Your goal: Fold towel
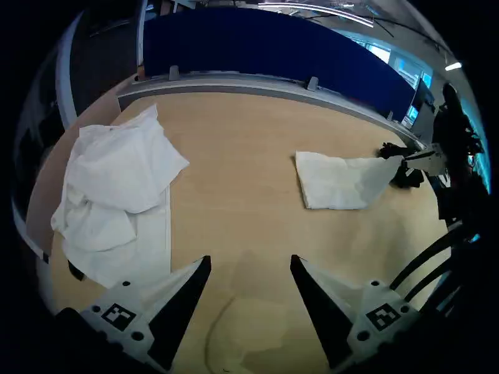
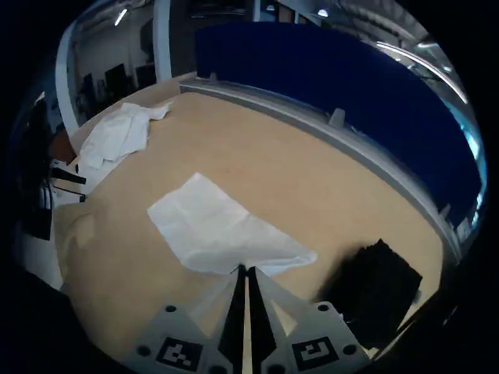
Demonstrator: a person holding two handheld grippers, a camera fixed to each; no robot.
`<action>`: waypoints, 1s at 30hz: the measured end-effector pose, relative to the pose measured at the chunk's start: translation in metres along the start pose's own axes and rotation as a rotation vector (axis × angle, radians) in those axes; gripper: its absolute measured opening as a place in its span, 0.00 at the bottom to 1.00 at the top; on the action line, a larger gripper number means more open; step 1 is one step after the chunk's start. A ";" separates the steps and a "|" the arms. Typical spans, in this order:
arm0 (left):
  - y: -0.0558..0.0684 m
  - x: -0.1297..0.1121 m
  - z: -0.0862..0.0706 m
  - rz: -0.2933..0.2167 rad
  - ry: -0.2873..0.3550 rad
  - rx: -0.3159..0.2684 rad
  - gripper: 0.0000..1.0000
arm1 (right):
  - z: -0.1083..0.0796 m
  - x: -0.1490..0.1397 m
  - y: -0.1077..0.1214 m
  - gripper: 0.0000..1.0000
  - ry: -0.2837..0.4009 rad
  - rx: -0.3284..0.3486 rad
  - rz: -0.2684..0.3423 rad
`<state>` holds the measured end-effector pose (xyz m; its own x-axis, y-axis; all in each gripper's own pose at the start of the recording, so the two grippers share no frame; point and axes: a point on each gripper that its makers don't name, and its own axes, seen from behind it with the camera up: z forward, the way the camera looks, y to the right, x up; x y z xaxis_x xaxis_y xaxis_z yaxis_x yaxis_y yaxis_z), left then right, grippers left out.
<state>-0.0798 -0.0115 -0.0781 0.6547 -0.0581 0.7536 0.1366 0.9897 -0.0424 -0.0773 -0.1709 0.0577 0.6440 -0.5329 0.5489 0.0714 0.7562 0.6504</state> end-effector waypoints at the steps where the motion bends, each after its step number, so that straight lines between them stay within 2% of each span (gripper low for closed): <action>1: 0.000 0.000 -0.001 -0.002 0.001 -0.002 0.94 | 0.001 0.008 -0.003 0.03 0.005 0.004 -0.016; 6: 0.001 -0.002 -0.003 -0.008 0.005 -0.009 0.95 | 0.005 0.031 -0.020 0.03 0.013 0.029 -0.080; 15: 0.001 -0.006 -0.005 -0.018 0.009 -0.018 0.94 | 0.023 0.055 -0.044 0.03 0.009 0.065 -0.144; 20: -0.001 -0.007 -0.005 -0.021 0.014 -0.011 0.94 | 0.046 0.061 -0.076 0.03 -0.010 0.122 -0.195; 30: -0.005 -0.011 -0.006 -0.024 0.022 0.003 0.94 | 0.111 0.056 -0.153 0.03 -0.051 0.267 -0.275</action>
<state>-0.0835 -0.0169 -0.0899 0.6673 -0.0848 0.7399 0.1501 0.9884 -0.0221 -0.1363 -0.3587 0.0470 0.5896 -0.7251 0.3559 0.0314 0.4608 0.8869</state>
